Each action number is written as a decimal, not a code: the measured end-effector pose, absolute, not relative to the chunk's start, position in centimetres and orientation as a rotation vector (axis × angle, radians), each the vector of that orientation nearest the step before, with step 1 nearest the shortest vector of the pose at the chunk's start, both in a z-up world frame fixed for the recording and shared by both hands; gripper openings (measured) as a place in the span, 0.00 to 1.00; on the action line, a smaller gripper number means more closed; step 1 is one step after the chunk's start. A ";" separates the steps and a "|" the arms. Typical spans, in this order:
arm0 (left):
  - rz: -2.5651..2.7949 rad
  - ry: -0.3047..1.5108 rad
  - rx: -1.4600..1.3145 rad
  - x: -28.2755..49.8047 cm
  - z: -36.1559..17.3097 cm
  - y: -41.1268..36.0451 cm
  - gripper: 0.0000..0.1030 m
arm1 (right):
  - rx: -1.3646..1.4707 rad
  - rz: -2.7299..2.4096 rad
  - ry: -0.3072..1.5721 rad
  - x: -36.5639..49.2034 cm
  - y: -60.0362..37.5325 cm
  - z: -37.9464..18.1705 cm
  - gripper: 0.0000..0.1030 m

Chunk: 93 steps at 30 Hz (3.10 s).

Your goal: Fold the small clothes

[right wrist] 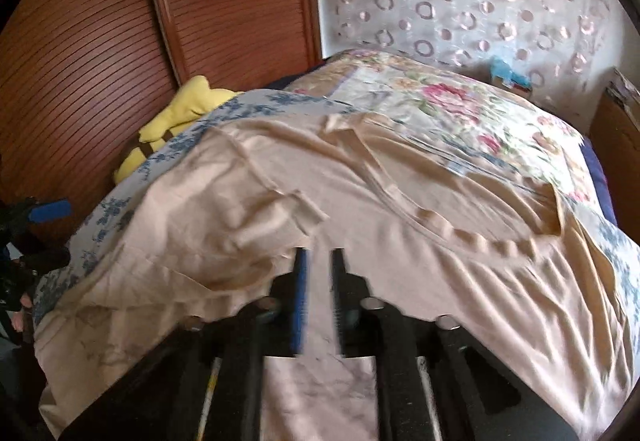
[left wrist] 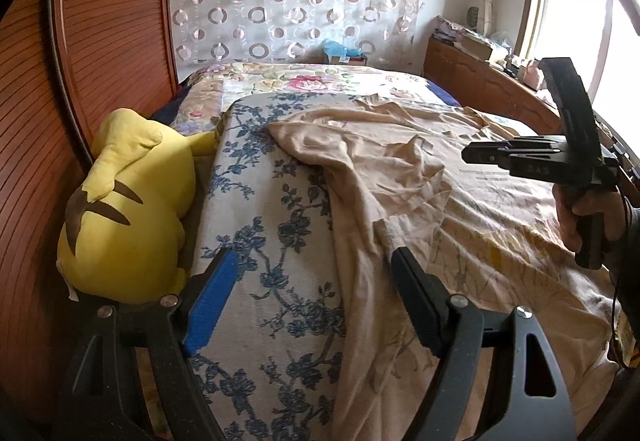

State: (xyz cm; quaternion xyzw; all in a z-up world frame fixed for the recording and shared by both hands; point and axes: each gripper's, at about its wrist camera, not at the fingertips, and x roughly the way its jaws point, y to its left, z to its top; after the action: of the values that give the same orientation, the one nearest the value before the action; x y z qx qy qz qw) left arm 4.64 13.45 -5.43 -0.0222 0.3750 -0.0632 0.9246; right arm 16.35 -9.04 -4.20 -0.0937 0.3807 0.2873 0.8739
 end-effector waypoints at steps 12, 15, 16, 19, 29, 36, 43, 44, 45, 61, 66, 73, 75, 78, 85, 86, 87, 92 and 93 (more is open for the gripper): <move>-0.229 0.775 -0.050 5.9 -5.3 9.3 0.77 | -0.212 0.575 0.824 13.7 -13.5 -4.5 0.49; -0.272 0.789 -0.055 6.3 -5.7 8.6 0.72 | -0.230 0.560 0.837 12.8 -14.6 -4.7 0.49; -0.288 0.794 -0.062 6.5 -5.8 8.3 0.66 | -0.236 0.555 0.843 12.6 -14.9 -4.7 0.49; -0.305 0.810 -0.068 6.9 -6.1 8.0 0.52 | -0.246 0.541 0.865 12.3 -15.5 -5.2 0.49; -0.246 0.868 -0.077 8.6 -7.5 8.8 0.38 | -0.272 0.519 0.813 10.9 -15.9 -5.5 0.50; -0.243 0.866 -0.082 9.3 -7.3 9.1 0.21 | -0.256 0.526 0.816 11.1 -16.5 -6.2 0.53; -0.254 0.843 -0.048 8.6 -7.2 8.5 0.10 | -0.251 0.530 0.818 11.2 -16.7 -6.2 0.54; -0.257 0.836 -0.038 8.4 -7.0 8.2 0.10 | -0.250 0.530 0.818 11.2 -16.7 -6.2 0.54; -0.263 0.831 -0.035 8.2 -6.8 8.1 0.10 | -0.250 0.530 0.818 11.2 -16.7 -6.2 0.54; -0.364 0.846 -0.035 5.4 -6.2 3.8 0.13 | -0.249 0.533 0.819 11.2 -16.6 -6.2 0.56; -0.380 0.843 -0.021 5.1 -5.7 3.3 0.19 | -0.248 0.534 0.819 11.2 -16.6 -6.2 0.57; -0.322 0.834 0.022 5.5 -5.3 3.2 0.50 | -0.251 0.533 0.818 11.2 -16.6 -6.2 0.57; -0.306 0.830 0.035 5.8 -5.3 3.2 0.61 | -0.251 0.534 0.818 11.1 -16.6 -6.3 0.57; -0.294 0.824 0.041 6.3 -5.3 3.2 0.77 | -0.244 0.551 0.824 11.1 -16.5 -6.3 0.70; -0.271 0.828 0.047 8.0 -5.8 2.5 0.78 | -0.258 0.547 0.839 10.8 -16.4 -6.4 0.74; -0.271 0.831 0.049 8.3 -5.9 2.3 0.78 | -0.251 0.551 0.845 10.8 -16.7 -6.3 0.74; -0.274 0.835 0.049 8.6 -6.0 2.0 0.78 | -0.237 0.555 0.850 10.7 -17.0 -6.1 0.74; -0.287 0.855 0.052 9.7 -6.6 0.6 0.78 | -0.176 0.510 0.809 9.7 -20.4 -4.5 0.74; -0.288 0.859 0.053 10.0 -6.7 0.3 0.78 | -0.160 0.491 0.800 9.4 -21.5 -4.2 0.74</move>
State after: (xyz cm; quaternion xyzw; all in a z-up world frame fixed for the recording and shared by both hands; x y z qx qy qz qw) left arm 9.96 0.28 -6.71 0.0258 0.4149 -0.1389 0.8989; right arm 9.45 -21.54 -4.18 -0.0773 0.3851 0.2362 0.8888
